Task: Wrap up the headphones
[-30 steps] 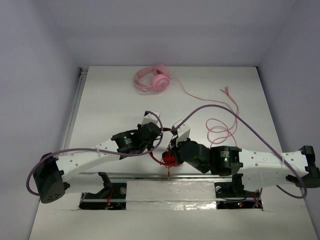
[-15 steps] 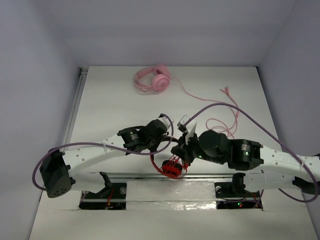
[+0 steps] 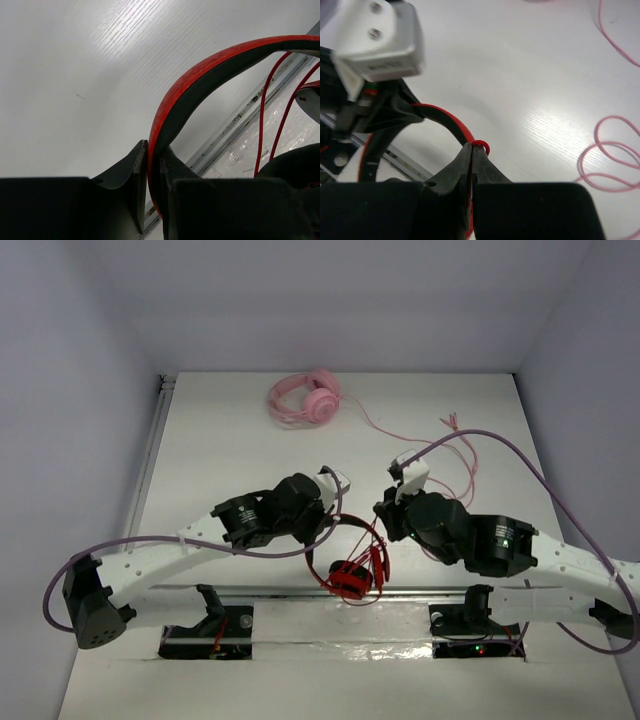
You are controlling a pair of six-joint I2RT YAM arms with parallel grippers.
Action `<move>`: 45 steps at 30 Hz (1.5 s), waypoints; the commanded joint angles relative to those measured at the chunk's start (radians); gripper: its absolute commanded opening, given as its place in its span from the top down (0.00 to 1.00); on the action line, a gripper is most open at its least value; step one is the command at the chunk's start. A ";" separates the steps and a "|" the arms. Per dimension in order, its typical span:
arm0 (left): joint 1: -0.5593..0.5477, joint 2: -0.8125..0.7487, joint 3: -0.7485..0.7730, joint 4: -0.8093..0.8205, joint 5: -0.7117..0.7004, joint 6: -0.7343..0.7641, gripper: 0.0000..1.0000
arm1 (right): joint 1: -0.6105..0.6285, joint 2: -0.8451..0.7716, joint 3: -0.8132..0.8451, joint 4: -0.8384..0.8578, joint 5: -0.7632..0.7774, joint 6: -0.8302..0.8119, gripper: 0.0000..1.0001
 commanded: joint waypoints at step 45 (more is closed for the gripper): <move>0.328 -0.113 0.048 0.229 0.355 -0.127 1.00 | -0.455 0.043 -0.426 0.720 -0.189 0.294 0.33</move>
